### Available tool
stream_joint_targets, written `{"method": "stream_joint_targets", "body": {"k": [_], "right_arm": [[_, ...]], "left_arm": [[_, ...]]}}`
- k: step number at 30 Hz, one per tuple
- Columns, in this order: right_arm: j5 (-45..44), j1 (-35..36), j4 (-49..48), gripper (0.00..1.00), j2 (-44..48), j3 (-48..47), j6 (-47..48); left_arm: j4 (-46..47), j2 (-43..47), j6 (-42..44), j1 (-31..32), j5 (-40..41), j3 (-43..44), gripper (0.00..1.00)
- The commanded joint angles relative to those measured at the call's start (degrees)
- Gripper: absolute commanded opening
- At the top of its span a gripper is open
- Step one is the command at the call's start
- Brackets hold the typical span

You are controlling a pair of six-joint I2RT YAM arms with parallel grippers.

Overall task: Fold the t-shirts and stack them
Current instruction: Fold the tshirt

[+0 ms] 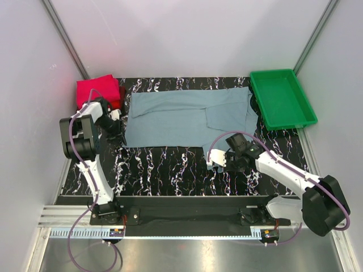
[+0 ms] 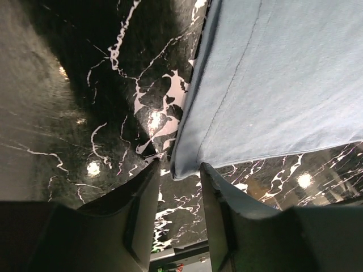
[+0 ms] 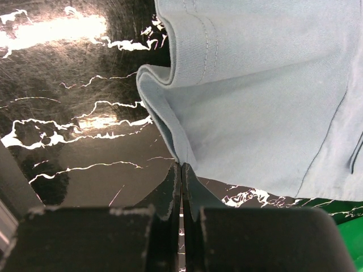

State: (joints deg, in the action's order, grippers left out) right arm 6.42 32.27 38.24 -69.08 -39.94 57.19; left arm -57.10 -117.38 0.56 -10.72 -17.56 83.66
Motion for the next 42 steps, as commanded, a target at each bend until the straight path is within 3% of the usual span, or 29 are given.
{"method": "stream_joint_targets", "body": {"k": [1,5,6,8,24,42], "right_arm": [[-1.7,0.2,-1.9,0.0,-0.4,-1.8,-0.7],[-2.0,0.2,-2.2,0.0,-0.7,-1.8,-0.6],[-2.1,0.2,-2.2,0.0,-0.7,-1.8,-0.6],[-2.5,0.1,-2.6,0.0,-0.7,-1.7,-0.6],[-2.0,-12.4,-0.4,0.0,1.8,-8.1,-8.5],[-2.7,-13.0,2.9,0.0,7.9,-19.6,-14.6]], "left_arm": [[0.1,-0.7,0.2,-0.1,-1.5,2.3,0.4],[-0.4,-1.4,0.8,-0.1,-2.6,2.5,0.3],[-0.4,-1.1,0.9,-0.1,-3.0,2.5,0.11],[-0.9,-0.4,1.2,-0.2,-3.5,2.3,0.0],[-3.1,13.4,2.1,-0.1,-5.7,-3.9,0.0],[-7.5,19.8,5.2,-0.1,-4.7,-3.1,0.0]]}}
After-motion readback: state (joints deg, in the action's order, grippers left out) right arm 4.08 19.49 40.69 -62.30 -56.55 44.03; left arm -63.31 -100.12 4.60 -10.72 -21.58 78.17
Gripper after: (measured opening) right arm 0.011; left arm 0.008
